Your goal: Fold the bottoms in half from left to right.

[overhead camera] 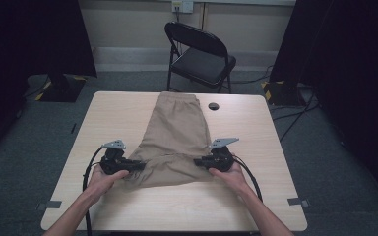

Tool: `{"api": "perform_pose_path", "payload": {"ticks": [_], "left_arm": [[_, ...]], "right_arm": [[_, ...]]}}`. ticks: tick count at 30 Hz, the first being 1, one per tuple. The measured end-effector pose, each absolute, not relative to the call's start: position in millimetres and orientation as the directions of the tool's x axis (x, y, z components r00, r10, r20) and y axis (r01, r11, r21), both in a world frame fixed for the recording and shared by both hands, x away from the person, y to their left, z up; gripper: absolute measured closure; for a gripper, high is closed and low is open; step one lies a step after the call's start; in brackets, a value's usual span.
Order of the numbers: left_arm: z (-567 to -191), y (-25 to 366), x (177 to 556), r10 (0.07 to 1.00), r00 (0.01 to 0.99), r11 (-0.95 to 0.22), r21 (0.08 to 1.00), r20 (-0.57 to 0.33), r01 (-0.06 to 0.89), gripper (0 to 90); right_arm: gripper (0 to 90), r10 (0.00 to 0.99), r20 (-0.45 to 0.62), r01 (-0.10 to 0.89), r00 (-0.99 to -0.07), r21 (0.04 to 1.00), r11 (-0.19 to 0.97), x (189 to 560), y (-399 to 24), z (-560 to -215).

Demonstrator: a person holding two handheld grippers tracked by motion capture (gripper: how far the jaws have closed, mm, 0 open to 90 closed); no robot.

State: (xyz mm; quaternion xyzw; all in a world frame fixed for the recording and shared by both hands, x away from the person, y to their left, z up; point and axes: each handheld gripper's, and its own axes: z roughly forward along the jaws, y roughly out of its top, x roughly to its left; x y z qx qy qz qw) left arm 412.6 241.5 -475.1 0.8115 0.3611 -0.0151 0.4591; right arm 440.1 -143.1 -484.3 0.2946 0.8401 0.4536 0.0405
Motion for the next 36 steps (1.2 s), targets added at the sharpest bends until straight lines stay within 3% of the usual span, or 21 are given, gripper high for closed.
{"api": "perform_pose_path", "payload": {"ticks": [8, 13, 15, 17, 26, 30, 36], "left_arm": [[-471, 242, 399, 0.555, 0.747, -0.326, 0.730, -0.367, 0.601, 43.6], [-469, 244, 388, 0.552, 0.759, -0.350, 0.731, -0.345, 0.586, 36.5], [-471, 247, 383, 0.557, 0.761, -0.361, 0.729, -0.332, 0.582, 39.7], [-472, 250, 380, 0.571, 0.758, -0.361, 0.732, -0.317, 0.578, 50.3], [-475, 259, 384, 0.594, 0.736, -0.316, 0.747, -0.325, 0.585, 82.6], [-475, 259, 388, 0.592, 0.737, -0.315, 0.749, -0.326, 0.583, 85.0], [-472, 258, 388, 0.584, 0.749, -0.316, 0.761, -0.315, 0.566, 85.4]], "right_arm": [[83.7, 0.547, 0.196, 0.470, -0.813, 0.777, 0.419, 440, -141, -485], [83.6, 0.554, 0.195, 0.473, -0.809, 0.775, 0.419, 439, -142, -484], [83.6, 0.554, 0.195, 0.471, -0.810, 0.778, 0.415, 438, -143, -483], [83.5, 0.552, 0.193, 0.469, -0.811, 0.779, 0.416, 438, -144, -482], [78.7, 0.535, 0.206, 0.465, -0.820, 0.784, 0.411, 431, -151, -482], [70.8, 0.519, 0.230, 0.474, -0.823, 0.782, 0.405, 431, -149, -484], [65.7, 0.534, 0.263, 0.507, -0.803, 0.772, 0.383, 440, -145, -495]]}}
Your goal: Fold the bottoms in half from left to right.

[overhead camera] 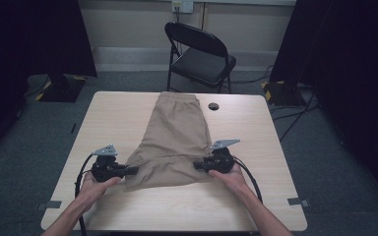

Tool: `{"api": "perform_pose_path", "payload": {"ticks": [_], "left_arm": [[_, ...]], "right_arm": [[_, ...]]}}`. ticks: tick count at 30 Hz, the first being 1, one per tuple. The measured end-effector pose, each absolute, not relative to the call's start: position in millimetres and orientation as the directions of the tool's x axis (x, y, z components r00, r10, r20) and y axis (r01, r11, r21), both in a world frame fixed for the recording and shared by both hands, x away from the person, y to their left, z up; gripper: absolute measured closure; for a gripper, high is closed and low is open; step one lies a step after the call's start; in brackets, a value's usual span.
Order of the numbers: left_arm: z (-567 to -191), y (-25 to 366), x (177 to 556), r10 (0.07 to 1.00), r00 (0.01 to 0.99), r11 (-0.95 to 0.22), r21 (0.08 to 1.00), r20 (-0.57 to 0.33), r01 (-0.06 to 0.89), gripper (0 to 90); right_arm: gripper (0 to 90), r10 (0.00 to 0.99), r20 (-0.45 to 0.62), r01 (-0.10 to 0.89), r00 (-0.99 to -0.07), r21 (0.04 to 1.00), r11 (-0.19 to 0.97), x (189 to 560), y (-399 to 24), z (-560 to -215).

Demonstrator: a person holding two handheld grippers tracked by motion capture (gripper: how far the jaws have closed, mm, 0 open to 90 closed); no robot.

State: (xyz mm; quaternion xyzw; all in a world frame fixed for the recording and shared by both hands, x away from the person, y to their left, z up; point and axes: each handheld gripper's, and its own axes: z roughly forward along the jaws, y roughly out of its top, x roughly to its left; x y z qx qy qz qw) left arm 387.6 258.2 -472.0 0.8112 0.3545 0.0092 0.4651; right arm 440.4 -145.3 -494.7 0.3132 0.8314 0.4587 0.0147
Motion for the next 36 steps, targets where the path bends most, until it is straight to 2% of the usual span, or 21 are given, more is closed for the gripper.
{"api": "perform_pose_path", "payload": {"ticks": [2, 5, 10, 18, 19, 21, 22, 24, 28, 36], "left_arm": [[-472, 258, 388, 0.581, 0.752, -0.321, 0.761, -0.312, 0.564, 85.3], [-472, 259, 388, 0.590, 0.744, -0.307, 0.765, -0.314, 0.566, 85.2], [-474, 258, 389, 0.599, 0.730, -0.285, 0.764, -0.330, 0.579, 82.9], [-478, 252, 392, 0.620, 0.701, -0.274, 0.739, -0.353, 0.615, 67.1], [-479, 251, 392, 0.631, 0.687, -0.263, 0.734, -0.360, 0.626, 64.4], [-480, 250, 391, 0.647, 0.661, -0.239, 0.722, -0.380, 0.649, 52.5], [-480, 250, 390, 0.643, 0.665, -0.245, 0.720, -0.380, 0.649, 51.9], [-480, 250, 390, 0.639, 0.673, -0.250, 0.726, -0.374, 0.640, 58.9], [-478, 251, 391, 0.625, 0.690, -0.241, 0.750, -0.365, 0.616, 82.6], [-475, 249, 391, 0.618, 0.709, -0.265, 0.760, -0.338, 0.594, 85.7]], "right_arm": [[66.6, 0.537, 0.276, 0.517, -0.797, 0.772, 0.371, 442, -144, -497], [81.3, 0.541, 0.281, 0.517, -0.793, 0.780, 0.353, 442, -144, -495], [84.3, 0.563, 0.269, 0.511, -0.781, 0.793, 0.330, 438, -148, -487], [84.5, 0.587, 0.265, 0.516, -0.765, 0.798, 0.311, 434, -156, -480], [84.5, 0.588, 0.266, 0.516, -0.764, 0.799, 0.308, 434, -157, -480], [84.5, 0.593, 0.270, 0.519, -0.758, 0.800, 0.300, 434, -160, -479], [84.5, 0.594, 0.269, 0.519, -0.758, 0.800, 0.300, 433, -160, -479], [84.4, 0.594, 0.267, 0.517, -0.759, 0.802, 0.299, 433, -161, -478], [84.5, 0.592, 0.265, 0.516, -0.761, 0.801, 0.305, 432, -160, -478], [84.4, 0.592, 0.237, 0.506, -0.770, 0.792, 0.341, 427, -161, -476]]}}
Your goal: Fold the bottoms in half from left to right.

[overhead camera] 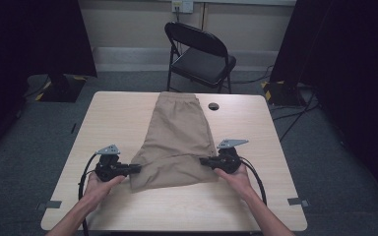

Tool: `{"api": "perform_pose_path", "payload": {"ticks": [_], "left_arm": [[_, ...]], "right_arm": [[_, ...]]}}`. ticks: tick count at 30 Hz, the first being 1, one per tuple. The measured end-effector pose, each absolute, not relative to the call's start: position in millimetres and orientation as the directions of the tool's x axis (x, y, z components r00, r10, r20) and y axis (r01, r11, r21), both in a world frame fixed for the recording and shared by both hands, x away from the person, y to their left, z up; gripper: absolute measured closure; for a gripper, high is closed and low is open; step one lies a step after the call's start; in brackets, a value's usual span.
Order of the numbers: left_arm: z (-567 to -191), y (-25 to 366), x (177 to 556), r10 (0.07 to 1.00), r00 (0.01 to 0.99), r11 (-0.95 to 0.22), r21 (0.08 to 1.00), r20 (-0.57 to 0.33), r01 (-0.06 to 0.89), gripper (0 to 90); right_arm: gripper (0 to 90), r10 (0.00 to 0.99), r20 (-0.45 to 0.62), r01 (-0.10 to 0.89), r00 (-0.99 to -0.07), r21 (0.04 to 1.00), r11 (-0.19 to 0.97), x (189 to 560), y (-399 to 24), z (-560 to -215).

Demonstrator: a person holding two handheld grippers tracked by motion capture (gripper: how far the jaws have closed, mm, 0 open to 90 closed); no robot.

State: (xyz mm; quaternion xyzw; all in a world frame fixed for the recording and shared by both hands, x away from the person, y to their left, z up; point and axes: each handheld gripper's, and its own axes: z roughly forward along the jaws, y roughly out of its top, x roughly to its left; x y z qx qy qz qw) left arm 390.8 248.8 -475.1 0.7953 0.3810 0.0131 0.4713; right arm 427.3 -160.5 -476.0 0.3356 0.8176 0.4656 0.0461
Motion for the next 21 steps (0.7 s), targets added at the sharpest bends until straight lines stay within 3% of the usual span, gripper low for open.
{"api": "perform_pose_path", "payload": {"ticks": [9, 21], "left_arm": [[-482, 241, 406, 0.679, 0.694, -0.328, 0.746, -0.242, 0.580, 85.7], [-470, 235, 391, 0.622, 0.745, -0.347, 0.769, -0.240, 0.537, 85.8]], "right_arm": [[84.4, 0.625, 0.218, 0.532, -0.749, 0.760, 0.373, 434, -157, -489], [84.6, 0.626, 0.190, 0.530, -0.756, 0.740, 0.415, 414, -160, -485]]}}
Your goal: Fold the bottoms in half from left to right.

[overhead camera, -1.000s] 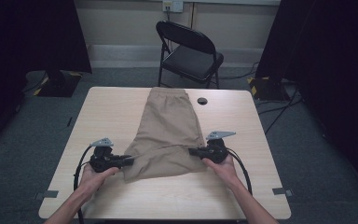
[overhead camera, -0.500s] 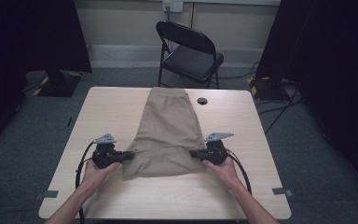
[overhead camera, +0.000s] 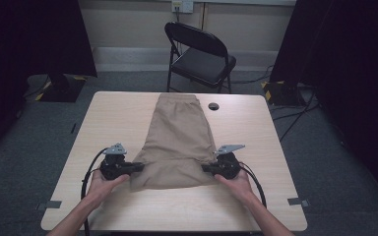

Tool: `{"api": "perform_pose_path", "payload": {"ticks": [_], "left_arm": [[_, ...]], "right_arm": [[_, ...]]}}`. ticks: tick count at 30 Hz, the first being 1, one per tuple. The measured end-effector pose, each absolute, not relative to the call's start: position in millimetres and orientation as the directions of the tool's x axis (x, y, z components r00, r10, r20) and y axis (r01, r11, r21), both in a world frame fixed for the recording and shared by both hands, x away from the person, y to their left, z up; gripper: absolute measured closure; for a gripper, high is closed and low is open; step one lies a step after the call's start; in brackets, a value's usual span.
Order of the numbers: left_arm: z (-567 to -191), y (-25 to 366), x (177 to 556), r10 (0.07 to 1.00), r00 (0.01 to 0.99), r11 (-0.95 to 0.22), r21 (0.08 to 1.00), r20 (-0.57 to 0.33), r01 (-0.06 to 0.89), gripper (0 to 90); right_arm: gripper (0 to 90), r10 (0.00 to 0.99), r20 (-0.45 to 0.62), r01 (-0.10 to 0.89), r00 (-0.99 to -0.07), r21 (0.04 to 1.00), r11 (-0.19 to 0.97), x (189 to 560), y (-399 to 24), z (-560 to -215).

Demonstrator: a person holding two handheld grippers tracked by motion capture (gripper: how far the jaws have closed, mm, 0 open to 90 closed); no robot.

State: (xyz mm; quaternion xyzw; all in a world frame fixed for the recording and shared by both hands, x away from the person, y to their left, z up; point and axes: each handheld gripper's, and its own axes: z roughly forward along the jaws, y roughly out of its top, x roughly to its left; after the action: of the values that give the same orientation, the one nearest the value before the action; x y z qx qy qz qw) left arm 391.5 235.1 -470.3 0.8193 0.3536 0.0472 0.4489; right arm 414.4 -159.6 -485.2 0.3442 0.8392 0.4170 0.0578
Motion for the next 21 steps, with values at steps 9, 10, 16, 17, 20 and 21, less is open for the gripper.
{"api": "perform_pose_path", "payload": {"ticks": [9, 10, 16, 17, 20, 21], "left_arm": [[-455, 240, 380, 0.597, 0.762, -0.298, 0.812, -0.252, 0.502, 85.8], [-453, 240, 380, 0.596, 0.765, -0.300, 0.816, -0.244, 0.494, 85.8], [-443, 244, 380, 0.598, 0.762, -0.253, 0.843, -0.249, 0.474, 85.8], [-441, 244, 379, 0.605, 0.758, -0.246, 0.848, -0.243, 0.469, 85.8], [-434, 242, 377, 0.619, 0.755, -0.239, 0.864, -0.216, 0.444, 85.7], [-430, 242, 376, 0.617, 0.756, -0.228, 0.870, -0.218, 0.437, 85.7]], "right_arm": [[84.7, 0.602, 0.197, 0.469, -0.774, 0.817, 0.335, 390, -175, -458], [84.7, 0.600, 0.196, 0.463, -0.776, 0.823, 0.330, 389, -175, -456], [84.7, 0.591, 0.191, 0.426, -0.783, 0.858, 0.287, 387, -178, -443], [84.7, 0.592, 0.190, 0.420, -0.783, 0.864, 0.278, 387, -178, -440], [84.7, 0.591, 0.186, 0.402, -0.785, 0.879, 0.258, 385, -178, -433], [84.7, 0.593, 0.180, 0.396, -0.785, 0.882, 0.256, 384, -179, -431]]}}
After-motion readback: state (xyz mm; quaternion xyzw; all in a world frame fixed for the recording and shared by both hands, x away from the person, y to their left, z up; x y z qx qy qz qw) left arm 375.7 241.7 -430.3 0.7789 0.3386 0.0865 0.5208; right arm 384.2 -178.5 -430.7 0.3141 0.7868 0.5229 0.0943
